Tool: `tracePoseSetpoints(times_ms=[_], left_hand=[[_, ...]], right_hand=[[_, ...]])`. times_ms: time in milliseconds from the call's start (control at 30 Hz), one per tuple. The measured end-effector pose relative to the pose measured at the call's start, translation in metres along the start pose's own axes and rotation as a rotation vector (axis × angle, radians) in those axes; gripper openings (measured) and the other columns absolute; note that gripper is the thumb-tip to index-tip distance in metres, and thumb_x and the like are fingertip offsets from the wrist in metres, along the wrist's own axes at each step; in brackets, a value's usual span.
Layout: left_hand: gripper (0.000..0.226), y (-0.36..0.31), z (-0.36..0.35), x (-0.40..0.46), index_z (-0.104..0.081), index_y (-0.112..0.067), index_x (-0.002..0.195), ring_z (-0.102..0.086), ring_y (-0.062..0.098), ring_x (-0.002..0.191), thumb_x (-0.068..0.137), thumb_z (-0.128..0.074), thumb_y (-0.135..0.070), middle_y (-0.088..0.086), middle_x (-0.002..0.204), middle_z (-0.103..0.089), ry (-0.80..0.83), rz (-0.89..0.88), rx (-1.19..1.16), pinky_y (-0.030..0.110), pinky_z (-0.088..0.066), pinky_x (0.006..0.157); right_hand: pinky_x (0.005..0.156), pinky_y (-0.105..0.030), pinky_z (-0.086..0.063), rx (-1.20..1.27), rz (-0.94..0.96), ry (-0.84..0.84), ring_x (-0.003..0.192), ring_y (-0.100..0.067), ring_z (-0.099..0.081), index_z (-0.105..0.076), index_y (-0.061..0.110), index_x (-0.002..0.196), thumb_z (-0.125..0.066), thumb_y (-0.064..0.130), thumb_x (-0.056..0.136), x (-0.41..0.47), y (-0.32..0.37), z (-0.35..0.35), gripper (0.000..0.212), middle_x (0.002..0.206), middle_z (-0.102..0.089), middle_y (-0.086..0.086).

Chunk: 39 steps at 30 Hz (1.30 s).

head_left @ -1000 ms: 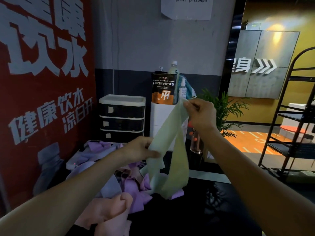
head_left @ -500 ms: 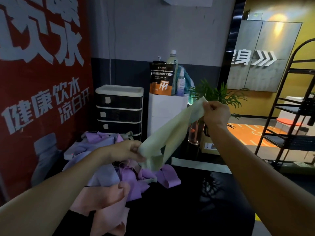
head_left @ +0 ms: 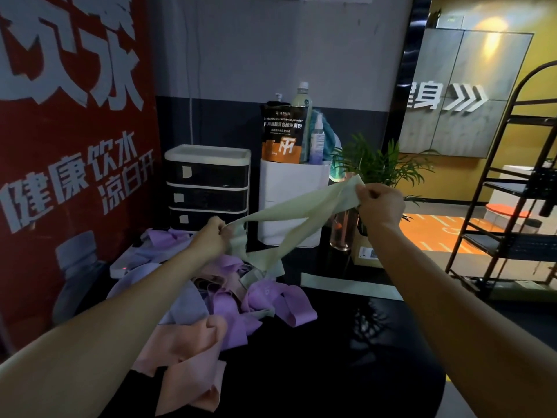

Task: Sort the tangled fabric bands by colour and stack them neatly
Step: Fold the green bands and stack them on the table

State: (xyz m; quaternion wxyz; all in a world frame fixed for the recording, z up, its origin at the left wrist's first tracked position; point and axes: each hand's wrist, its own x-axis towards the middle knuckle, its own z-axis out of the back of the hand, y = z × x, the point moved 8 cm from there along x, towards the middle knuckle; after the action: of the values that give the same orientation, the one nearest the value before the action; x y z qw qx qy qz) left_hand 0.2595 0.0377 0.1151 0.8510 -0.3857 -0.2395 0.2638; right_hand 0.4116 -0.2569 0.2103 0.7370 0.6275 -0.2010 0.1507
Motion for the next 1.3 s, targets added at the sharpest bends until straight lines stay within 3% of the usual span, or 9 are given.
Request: tracePoseSetpoints(times_ms=[100,267,467,567,667,833,933,1167,1300], left_hand=[[0.024,0.000,-0.006,-0.001,-0.042,-0.016,0.078,-0.047,0.021,0.064,0.098,-0.044,-0.028,0.006,0.071,-0.049,0.042,0.047,-0.013,0.029,-0.035,0.056],[0.032,-0.009,0.011,-0.010,-0.045,-0.017,0.071,-0.054,0.022,0.073,0.090,-0.058,-0.039,0.003,0.074,-0.055,-0.099,-0.089,0.485,0.031,-0.035,0.061],[0.024,-0.018,-0.011,-0.011,-0.053,-0.012,0.069,-0.053,0.009,0.056,0.087,-0.065,-0.022,0.000,0.062,-0.057,0.117,-0.091,-0.009,0.026,-0.045,0.064],[0.015,-0.040,-0.016,-0.013,-0.055,-0.017,0.076,-0.057,0.008,0.060,0.089,-0.062,-0.018,-0.002,0.068,-0.059,0.138,-0.130,-0.104,0.019,-0.042,0.057],[0.006,-0.079,-0.020,-0.020,-0.057,-0.018,0.087,-0.060,0.012,0.071,0.089,-0.061,-0.014,-0.002,0.079,-0.061,0.167,-0.207,-0.292,0.018,-0.045,0.058],[0.028,-0.130,-0.035,-0.033,-0.054,-0.019,0.110,-0.061,0.011,0.090,0.086,-0.066,-0.013,-0.005,0.102,-0.063,0.324,-0.296,-0.449,0.023,-0.050,0.079],[0.042,-0.139,-0.035,-0.034,-0.052,-0.015,0.117,-0.062,0.007,0.094,0.080,-0.071,-0.014,-0.002,0.110,-0.062,0.325,-0.317,-0.489,0.025,-0.048,0.088],[0.021,-0.141,-0.019,-0.035,-0.057,-0.020,0.096,-0.062,0.013,0.087,0.082,-0.069,-0.011,0.002,0.095,-0.060,0.230,-0.319,-0.597,0.022,-0.055,0.071],[0.018,-0.143,-0.011,-0.033,-0.059,-0.008,0.106,-0.063,0.016,0.087,0.090,-0.056,0.000,0.006,0.095,-0.061,0.217,-0.301,-0.618,0.020,-0.057,0.069]], right_hand=[[0.036,-0.004,-0.030,-0.046,0.020,-0.011,0.055,-0.007,-0.044,-0.071,0.002,0.093,-0.058,0.018,0.091,0.001,-0.001,0.002,0.021,0.080,-0.062,-0.011],[0.058,-0.020,-0.039,-0.107,0.030,0.015,0.069,-0.019,-0.051,-0.072,0.002,0.097,-0.058,0.018,0.091,-0.002,-0.007,-0.001,0.022,0.080,-0.060,-0.009],[0.047,-0.013,-0.043,-0.062,0.088,0.122,0.069,-0.018,-0.053,-0.071,0.004,0.099,-0.059,0.018,0.091,-0.005,0.005,-0.012,0.020,0.084,-0.061,-0.009],[0.067,-0.036,-0.053,-0.056,0.115,0.245,0.068,-0.027,-0.058,-0.070,-0.003,0.093,-0.061,0.017,0.089,-0.011,0.015,-0.028,0.022,0.080,-0.064,-0.020],[0.065,-0.040,-0.054,-0.008,0.097,0.325,0.063,-0.024,-0.057,-0.067,-0.012,0.088,-0.063,0.013,0.088,-0.018,0.022,-0.039,0.025,0.078,-0.063,-0.027],[0.057,-0.016,-0.055,0.179,0.037,0.503,0.055,-0.012,-0.059,-0.068,-0.006,0.084,-0.064,0.012,0.087,-0.034,0.041,-0.055,0.018,0.068,-0.062,-0.007],[0.060,-0.018,-0.056,0.271,0.004,0.593,0.058,-0.012,-0.061,-0.067,-0.005,0.085,-0.059,0.018,0.091,-0.042,0.050,-0.061,0.025,0.070,-0.063,-0.009],[0.077,-0.022,-0.052,0.312,0.007,0.803,0.078,-0.014,-0.061,-0.066,0.007,0.098,-0.039,0.026,0.100,-0.054,0.057,-0.070,0.033,0.086,-0.062,-0.005],[0.068,-0.013,-0.050,0.197,0.171,0.672,0.074,-0.008,-0.057,-0.064,0.007,0.096,-0.051,0.009,0.095,-0.046,0.067,-0.063,0.013,0.086,-0.061,-0.003]])
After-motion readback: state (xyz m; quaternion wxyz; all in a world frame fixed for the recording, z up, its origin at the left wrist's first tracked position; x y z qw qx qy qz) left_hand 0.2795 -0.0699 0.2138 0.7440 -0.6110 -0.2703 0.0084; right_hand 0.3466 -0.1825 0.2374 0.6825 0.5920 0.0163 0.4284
